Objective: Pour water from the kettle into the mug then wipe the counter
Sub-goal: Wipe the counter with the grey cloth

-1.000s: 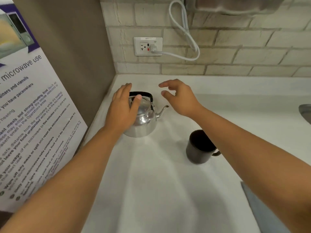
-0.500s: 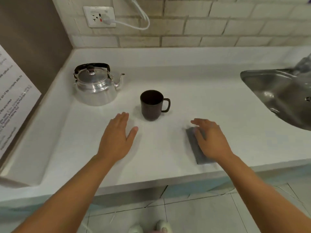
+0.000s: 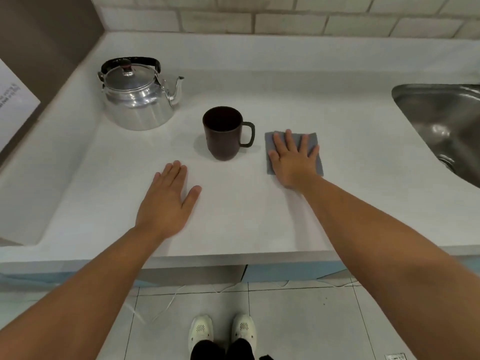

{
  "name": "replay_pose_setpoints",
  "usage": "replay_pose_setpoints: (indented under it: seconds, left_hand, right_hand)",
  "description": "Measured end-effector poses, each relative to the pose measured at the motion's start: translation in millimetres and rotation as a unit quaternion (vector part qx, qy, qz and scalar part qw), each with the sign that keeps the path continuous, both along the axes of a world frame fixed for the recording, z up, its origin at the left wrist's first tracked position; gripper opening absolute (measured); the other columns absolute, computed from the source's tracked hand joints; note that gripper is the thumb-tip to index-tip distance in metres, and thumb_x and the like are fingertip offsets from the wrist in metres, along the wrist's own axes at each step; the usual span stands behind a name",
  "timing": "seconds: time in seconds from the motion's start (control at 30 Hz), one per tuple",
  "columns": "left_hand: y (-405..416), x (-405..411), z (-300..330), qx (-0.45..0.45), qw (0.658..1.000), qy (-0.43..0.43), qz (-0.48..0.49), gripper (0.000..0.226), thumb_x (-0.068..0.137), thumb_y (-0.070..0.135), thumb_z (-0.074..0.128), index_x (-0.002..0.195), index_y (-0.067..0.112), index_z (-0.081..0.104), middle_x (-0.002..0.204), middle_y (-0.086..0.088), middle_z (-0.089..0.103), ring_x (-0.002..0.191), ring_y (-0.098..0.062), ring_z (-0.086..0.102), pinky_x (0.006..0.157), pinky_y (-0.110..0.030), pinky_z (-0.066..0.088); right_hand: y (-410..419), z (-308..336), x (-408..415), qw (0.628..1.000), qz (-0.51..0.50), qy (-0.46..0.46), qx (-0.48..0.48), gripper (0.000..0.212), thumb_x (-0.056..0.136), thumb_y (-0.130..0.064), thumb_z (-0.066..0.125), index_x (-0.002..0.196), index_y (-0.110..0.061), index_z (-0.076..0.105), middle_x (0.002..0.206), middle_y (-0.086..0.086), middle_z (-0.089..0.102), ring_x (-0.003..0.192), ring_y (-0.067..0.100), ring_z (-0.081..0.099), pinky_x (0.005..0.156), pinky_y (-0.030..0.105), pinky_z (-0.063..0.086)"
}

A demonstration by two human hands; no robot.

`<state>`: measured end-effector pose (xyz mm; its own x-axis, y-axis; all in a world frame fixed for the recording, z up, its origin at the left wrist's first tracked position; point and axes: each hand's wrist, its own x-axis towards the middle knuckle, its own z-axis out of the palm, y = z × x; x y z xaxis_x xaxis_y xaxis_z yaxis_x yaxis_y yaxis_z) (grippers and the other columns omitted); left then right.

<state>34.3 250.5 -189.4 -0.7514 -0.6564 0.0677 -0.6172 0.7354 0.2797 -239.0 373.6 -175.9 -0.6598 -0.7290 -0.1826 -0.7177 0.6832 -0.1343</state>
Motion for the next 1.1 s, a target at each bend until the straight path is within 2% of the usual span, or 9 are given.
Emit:
replay_pose_setpoints:
  seconds: [0.17, 0.23, 0.33, 0.4, 0.6, 0.7, 0.77, 0.9, 1.1]
  left_hand:
    - [1.3, 0.6, -0.5, -0.002, 1.0, -0.001, 0.002, 0.071, 0.097, 0.057, 0.019, 0.152, 0.013, 0.014, 0.161, -0.003, 0.009, 0.147, -0.013, 0.002, 0.115, -0.026, -0.005]
    - [1.9, -0.2, -0.7, -0.006, 1.0, -0.002, 0.005, 0.071, 0.097, 0.057, 0.019, 0.152, 0.013, 0.014, 0.161, -0.003, 0.009, 0.147, -0.012, 0.001, 0.116, -0.026, -0.005]
    - [1.8, -0.2, -0.8, -0.006, 1.0, -0.005, 0.007, 0.07, 0.097, 0.056, 0.018, 0.152, 0.013, 0.013, 0.161, -0.002, 0.007, 0.147, -0.011, 0.0, 0.116, -0.025, -0.005]
    - [0.3, 0.4, 1.2, 0.009, 1.0, 0.0, 0.002, 0.069, 0.097, 0.055, 0.018, 0.152, 0.014, 0.012, 0.161, -0.001, 0.007, 0.146, -0.01, -0.001, 0.115, -0.024, -0.005]
    - [-22.8, 40.8, 6.3, 0.02, 1.0, 0.002, -0.015, 0.055, 0.102, 0.04, 0.019, 0.151, 0.015, 0.018, 0.16, 0.002, 0.013, 0.145, -0.008, 0.005, 0.116, -0.024, -0.003]
    - [-34.9, 72.0, 6.2, 0.019, 0.999, 0.025, 0.035, 0.052, 0.102, 0.031, 0.024, 0.149, 0.008, 0.024, 0.158, -0.005, 0.02, 0.146, -0.015, 0.012, 0.117, -0.027, 0.002]
    - [-35.8, 79.3, 5.1, 0.02, 0.997, 0.053, 0.047, 0.049, 0.103, 0.025, 0.027, 0.147, 0.006, 0.028, 0.157, -0.007, 0.024, 0.145, -0.016, 0.016, 0.117, -0.027, 0.004]
    - [-35.2, 79.1, 3.6, 0.024, 0.993, 0.096, 0.057, 0.046, 0.102, 0.021, 0.03, 0.145, 0.005, 0.034, 0.154, -0.008, 0.031, 0.143, -0.011, 0.019, 0.116, -0.022, 0.003]
    - [-38.3, 82.0, 0.1, 0.01, 0.994, 0.103, 0.034, 0.048, 0.102, 0.025, 0.028, 0.145, 0.004, 0.034, 0.156, -0.007, 0.028, 0.141, -0.006, 0.013, 0.115, -0.02, -0.001]
  right_hand:
    - [-9.2, -6.6, -12.1, 0.986, 0.162, 0.004, -0.034, 0.06, 0.097, -0.05, 0.009, 0.152, -0.029, -0.005, 0.164, -0.001, -0.006, 0.149, 0.029, -0.01, 0.118, 0.05, -0.006]
    - [-1.2, -6.0, -26.3, 0.991, 0.129, 0.006, -0.045, 0.061, 0.097, -0.051, 0.011, 0.152, -0.029, -0.004, 0.164, -0.001, -0.005, 0.15, 0.028, -0.007, 0.119, 0.048, -0.004]
    - [10.3, 0.7, -20.1, 0.999, 0.014, -0.006, -0.035, 0.062, 0.099, -0.048, 0.013, 0.152, -0.023, -0.005, 0.163, 0.004, -0.006, 0.149, 0.03, -0.009, 0.12, 0.049, -0.005]
    - [24.4, 2.1, 10.3, 0.999, 0.014, -0.006, -0.04, 0.062, 0.099, -0.046, 0.013, 0.152, -0.02, -0.006, 0.163, 0.006, -0.006, 0.149, 0.03, -0.009, 0.12, 0.047, -0.006]
    - [64.2, -1.3, 146.0, 0.966, 0.246, -0.044, -0.071, 0.062, 0.096, -0.053, 0.006, 0.15, -0.028, -0.012, 0.16, -0.005, -0.015, 0.147, 0.019, -0.021, 0.12, 0.04, -0.012]
    - [20.8, 0.0, 181.9, 0.945, 0.311, -0.073, -0.069, 0.061, 0.098, -0.049, 0.011, 0.15, -0.025, -0.011, 0.161, -0.004, -0.015, 0.146, 0.019, -0.023, 0.117, 0.036, -0.019]
    - [-24.8, 0.4, 194.9, 0.94, 0.324, -0.082, -0.06, 0.061, 0.099, -0.046, 0.013, 0.151, -0.023, -0.01, 0.162, -0.001, -0.014, 0.147, 0.021, -0.022, 0.118, 0.038, -0.017]
    - [-118.1, -0.2, 197.4, 0.957, 0.277, -0.074, -0.053, 0.062, 0.1, -0.044, 0.014, 0.152, -0.019, -0.007, 0.163, 0.003, -0.011, 0.148, 0.026, -0.016, 0.119, 0.043, -0.012]
    - [-191.0, 3.9, 168.3, 0.991, 0.113, -0.056, -0.031, 0.061, 0.099, -0.042, 0.012, 0.152, -0.02, -0.009, 0.162, 0.003, -0.014, 0.147, 0.032, -0.019, 0.117, 0.051, -0.015]
